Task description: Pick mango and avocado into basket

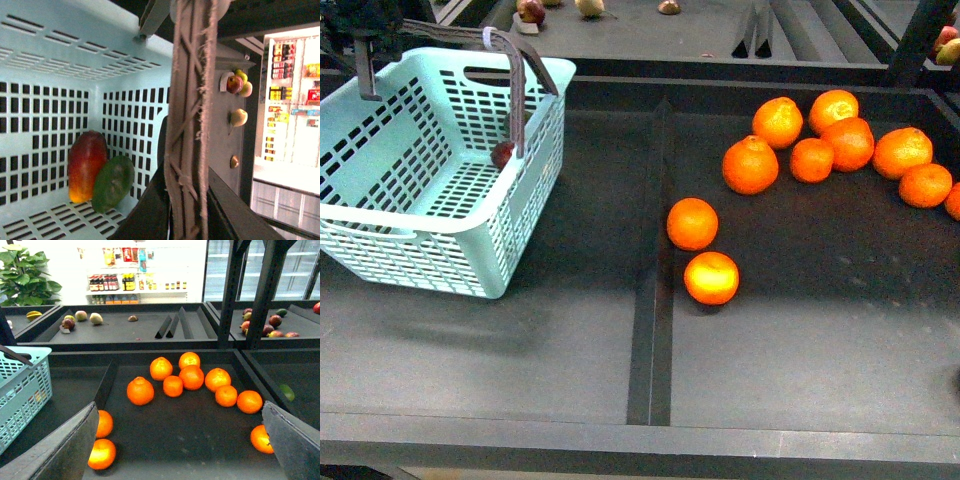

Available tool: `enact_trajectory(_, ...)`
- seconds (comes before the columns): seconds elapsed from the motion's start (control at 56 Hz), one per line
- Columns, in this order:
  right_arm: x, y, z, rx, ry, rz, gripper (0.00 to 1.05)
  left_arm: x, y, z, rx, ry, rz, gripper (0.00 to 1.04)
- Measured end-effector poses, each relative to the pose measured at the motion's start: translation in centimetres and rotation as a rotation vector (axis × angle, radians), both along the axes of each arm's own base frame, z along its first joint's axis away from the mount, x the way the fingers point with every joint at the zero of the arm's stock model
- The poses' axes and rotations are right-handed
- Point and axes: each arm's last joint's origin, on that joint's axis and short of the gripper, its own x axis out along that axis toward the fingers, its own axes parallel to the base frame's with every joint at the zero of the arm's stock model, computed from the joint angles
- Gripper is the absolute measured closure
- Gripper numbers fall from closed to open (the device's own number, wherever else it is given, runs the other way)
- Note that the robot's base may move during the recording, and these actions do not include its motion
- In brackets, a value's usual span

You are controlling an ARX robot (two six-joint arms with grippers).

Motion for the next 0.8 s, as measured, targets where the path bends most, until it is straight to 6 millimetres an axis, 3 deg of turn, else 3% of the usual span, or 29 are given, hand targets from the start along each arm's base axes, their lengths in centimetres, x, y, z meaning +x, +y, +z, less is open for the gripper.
enact_trajectory(0.196, 0.0, 0.0, 0.0, 0.0, 0.0, 0.0, 0.08, 0.1, 0.1, -0.8, -0.045, 0.074, -0.003, 0.34)
enact_trajectory(0.321, 0.0, 0.0, 0.0, 0.0, 0.0, 0.0, 0.08, -0.2, 0.0, -0.2, -0.048, 0.074, -0.019, 0.07)
enact_trajectory(0.571, 0.0, 0.0, 0.0, 0.0, 0.0, 0.0, 0.08, -2.5, -0.1, 2.1, -0.047, 0.068, -0.055, 0.07)
enact_trajectory(0.803, 0.0, 0.0, 0.0, 0.0, 0.0, 0.0, 0.08, -6.6, -0.2, 3.1, -0.042, 0.083, -0.075, 0.07)
